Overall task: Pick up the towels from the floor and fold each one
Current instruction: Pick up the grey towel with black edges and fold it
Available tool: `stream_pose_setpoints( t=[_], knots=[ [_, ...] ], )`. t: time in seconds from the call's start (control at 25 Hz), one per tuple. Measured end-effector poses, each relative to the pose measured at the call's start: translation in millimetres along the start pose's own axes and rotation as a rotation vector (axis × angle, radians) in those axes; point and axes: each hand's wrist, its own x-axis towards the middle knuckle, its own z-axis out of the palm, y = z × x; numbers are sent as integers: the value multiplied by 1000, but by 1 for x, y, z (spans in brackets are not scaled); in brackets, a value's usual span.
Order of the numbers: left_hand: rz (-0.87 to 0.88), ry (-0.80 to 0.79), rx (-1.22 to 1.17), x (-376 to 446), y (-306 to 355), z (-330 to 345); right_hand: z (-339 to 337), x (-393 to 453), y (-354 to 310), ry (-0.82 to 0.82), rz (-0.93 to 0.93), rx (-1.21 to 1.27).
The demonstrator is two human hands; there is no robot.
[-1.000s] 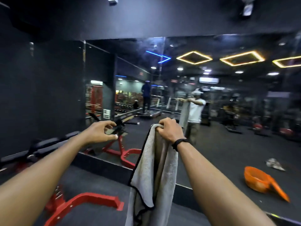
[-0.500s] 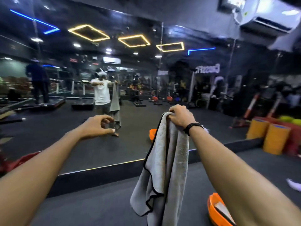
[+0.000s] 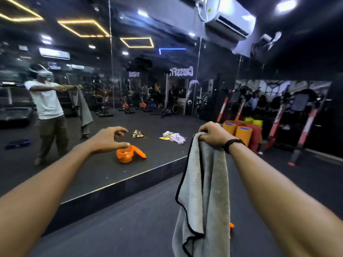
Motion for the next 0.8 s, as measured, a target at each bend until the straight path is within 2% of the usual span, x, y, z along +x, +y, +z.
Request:
stream_pose_setpoints(
  t=[0.32,0.8],
  knots=[
    [102,-87,-59,121,56,84,-20,30,120,76,89,-91],
    [288,-226,-205,320,97,186,-14,130,238,159,259,-173]
  ],
)
